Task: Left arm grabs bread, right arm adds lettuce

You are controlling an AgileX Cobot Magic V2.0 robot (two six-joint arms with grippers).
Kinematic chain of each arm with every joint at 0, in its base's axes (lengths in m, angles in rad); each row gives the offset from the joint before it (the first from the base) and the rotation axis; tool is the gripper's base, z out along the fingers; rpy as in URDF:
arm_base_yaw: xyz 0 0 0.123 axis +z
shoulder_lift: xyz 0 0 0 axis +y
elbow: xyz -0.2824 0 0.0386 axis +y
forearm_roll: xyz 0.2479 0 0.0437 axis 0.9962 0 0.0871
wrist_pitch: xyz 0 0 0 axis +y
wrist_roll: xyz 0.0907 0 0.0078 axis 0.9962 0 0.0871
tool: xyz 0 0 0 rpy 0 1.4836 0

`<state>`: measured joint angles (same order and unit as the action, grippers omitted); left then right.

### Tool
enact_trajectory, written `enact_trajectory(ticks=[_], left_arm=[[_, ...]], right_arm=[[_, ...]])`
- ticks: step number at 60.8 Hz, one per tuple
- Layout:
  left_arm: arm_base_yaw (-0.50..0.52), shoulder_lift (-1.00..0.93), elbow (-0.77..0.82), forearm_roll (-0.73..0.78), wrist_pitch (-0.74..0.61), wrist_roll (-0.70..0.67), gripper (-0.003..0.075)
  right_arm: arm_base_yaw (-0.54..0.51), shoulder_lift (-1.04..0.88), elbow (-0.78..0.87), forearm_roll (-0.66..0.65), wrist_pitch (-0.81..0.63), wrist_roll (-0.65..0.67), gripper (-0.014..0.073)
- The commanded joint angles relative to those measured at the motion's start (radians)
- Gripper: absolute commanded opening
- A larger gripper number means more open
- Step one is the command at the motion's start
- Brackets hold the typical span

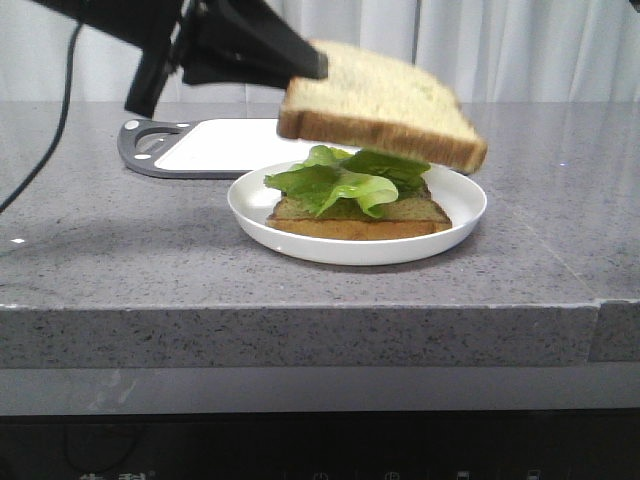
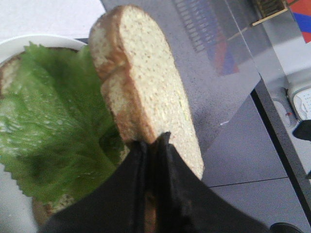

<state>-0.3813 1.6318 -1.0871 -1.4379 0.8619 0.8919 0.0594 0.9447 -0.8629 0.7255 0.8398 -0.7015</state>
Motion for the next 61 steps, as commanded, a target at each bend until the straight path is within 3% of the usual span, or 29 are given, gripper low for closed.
enact_trajectory(ticks=[1, 30, 35, 42, 49, 61], left_arm=[[0.007, -0.017, -0.035, -0.067, 0.030, 0.008, -0.0020], [0.007, -0.014, -0.035, -0.026, -0.087, 0.008, -0.0015], [0.007, -0.014, -0.035, -0.026, -0.085, 0.008, 0.0065], [0.007, -0.014, -0.035, -0.026, -0.082, 0.008, 0.0309], [0.007, -0.017, -0.035, -0.026, -0.082, 0.004, 0.0477], [0.007, -0.079, -0.041, 0.058, -0.064, -0.022, 0.0490]], right_arm=[[-0.008, -0.012, -0.025, 0.028, -0.034, 0.001, 0.0365], [-0.008, -0.012, -0.025, 0.028, -0.026, 0.001, 0.0365], [-0.008, -0.012, -0.025, 0.028, -0.020, 0.001, 0.0365], [-0.008, -0.012, -0.025, 0.017, -0.010, 0.010, 0.0365], [-0.008, -0.013, -0.025, -0.050, 0.003, 0.069, 0.0365], [-0.008, -0.038, -0.028, -0.287, 0.073, 0.299, 0.0365]])
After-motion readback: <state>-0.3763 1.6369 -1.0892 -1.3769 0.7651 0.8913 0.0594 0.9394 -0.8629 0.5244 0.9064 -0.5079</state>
